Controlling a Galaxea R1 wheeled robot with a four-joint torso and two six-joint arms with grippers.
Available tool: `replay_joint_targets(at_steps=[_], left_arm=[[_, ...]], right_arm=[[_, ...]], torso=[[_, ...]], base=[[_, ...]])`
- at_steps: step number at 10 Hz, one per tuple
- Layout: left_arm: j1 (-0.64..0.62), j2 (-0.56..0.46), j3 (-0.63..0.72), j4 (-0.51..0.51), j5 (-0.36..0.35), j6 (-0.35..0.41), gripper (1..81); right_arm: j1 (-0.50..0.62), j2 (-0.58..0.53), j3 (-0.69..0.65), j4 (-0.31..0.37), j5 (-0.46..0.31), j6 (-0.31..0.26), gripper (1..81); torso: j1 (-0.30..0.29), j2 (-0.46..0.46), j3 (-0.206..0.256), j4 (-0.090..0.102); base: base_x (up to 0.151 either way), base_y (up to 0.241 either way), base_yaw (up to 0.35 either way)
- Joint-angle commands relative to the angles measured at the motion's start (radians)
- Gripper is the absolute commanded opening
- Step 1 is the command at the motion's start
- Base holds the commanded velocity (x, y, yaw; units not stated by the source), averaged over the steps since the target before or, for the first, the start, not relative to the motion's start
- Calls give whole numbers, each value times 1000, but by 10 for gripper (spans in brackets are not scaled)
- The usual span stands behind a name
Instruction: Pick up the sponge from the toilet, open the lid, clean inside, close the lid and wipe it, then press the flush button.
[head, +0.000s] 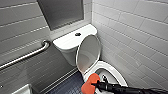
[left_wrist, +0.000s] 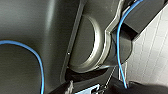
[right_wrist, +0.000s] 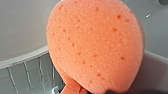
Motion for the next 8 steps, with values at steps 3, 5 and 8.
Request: replay_joint_targets(at_steps=[3, 5, 8], left_arm=[[41, -8, 15, 12, 32, 4, 811], [41, -11, 15, 12, 32, 4, 811], [41, -13, 15, 15, 15, 5, 811]], right_arm=[[5, -203, 178, 17, -62, 3, 10], [-33, -248, 221, 14, -89, 3, 10], [-65, -366, 343, 11, -122, 3, 10]], torso=[[0, 0, 0, 0], [0, 0, 0, 0], [0, 0, 0, 0]], base=[[0, 0, 0], [0, 0, 0], [0, 0, 0]])
